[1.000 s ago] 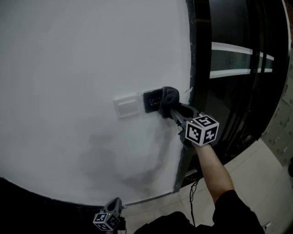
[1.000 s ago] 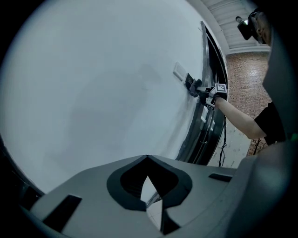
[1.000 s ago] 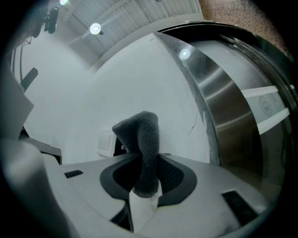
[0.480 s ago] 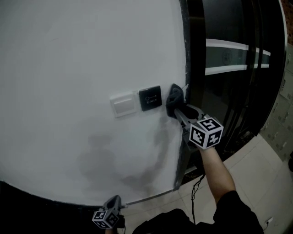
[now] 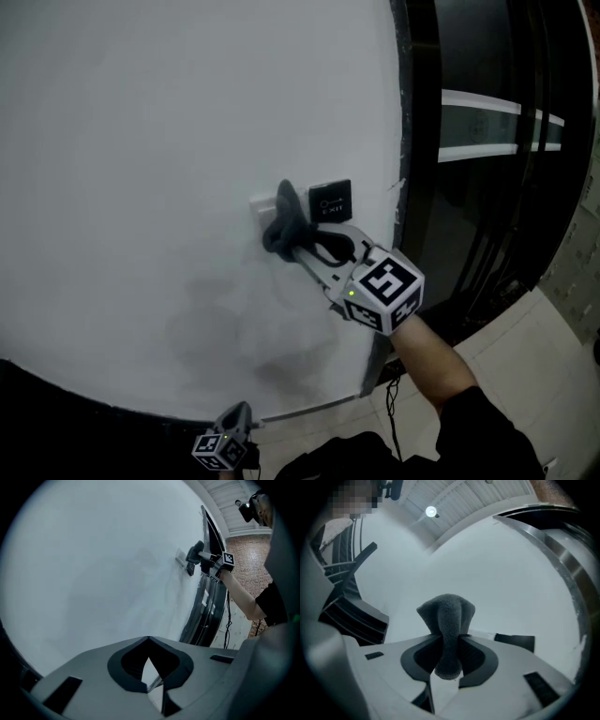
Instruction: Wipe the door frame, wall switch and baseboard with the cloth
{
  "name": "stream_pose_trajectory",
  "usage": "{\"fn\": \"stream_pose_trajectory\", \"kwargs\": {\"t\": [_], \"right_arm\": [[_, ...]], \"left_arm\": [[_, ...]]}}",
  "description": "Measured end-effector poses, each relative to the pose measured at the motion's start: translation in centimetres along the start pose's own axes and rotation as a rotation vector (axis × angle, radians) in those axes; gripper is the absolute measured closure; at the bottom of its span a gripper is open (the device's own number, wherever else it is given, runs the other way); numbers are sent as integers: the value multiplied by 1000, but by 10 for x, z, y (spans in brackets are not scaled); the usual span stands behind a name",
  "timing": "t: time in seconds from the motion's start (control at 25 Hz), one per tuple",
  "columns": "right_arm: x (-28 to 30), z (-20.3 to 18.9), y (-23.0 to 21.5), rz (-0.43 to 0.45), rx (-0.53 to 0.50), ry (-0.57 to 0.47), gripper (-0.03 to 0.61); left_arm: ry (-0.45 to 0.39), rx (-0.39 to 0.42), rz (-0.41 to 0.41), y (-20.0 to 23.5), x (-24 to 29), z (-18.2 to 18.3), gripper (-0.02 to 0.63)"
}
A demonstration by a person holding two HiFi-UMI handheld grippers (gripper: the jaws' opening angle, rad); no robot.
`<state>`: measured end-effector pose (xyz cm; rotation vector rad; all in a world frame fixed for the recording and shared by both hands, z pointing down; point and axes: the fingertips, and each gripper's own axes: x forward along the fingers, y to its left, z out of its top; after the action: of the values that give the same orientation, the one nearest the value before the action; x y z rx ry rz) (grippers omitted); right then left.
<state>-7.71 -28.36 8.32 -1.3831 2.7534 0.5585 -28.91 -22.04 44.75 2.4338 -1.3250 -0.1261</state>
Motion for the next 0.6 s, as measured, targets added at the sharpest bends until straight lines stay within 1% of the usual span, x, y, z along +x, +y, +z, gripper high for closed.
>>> {"fn": "stream_pose_trajectory", "kwargs": {"t": [0.08, 0.16, 0.28, 0.36, 0.48, 0.6], "right_arm": [[22, 1, 20, 48, -13, 5, 480], [43, -1, 32, 93, -1, 19, 480], [68, -4, 36, 146, 23, 24, 480], [74, -9, 25, 133, 67, 24, 480], [70, -20, 1, 95, 141, 30, 480], [61, -28, -14, 72, 155, 44, 480]], "left_arm": [[-17, -8, 16, 4, -7, 3, 623], [-37, -12, 37, 10, -14, 8, 623], [-68, -13, 57, 16, -19, 16, 623], [-75, -16, 69, 18, -23, 18, 623], [-65, -2, 61, 14, -22, 18, 623], [-57, 6, 48, 11, -15, 17, 623]]}}
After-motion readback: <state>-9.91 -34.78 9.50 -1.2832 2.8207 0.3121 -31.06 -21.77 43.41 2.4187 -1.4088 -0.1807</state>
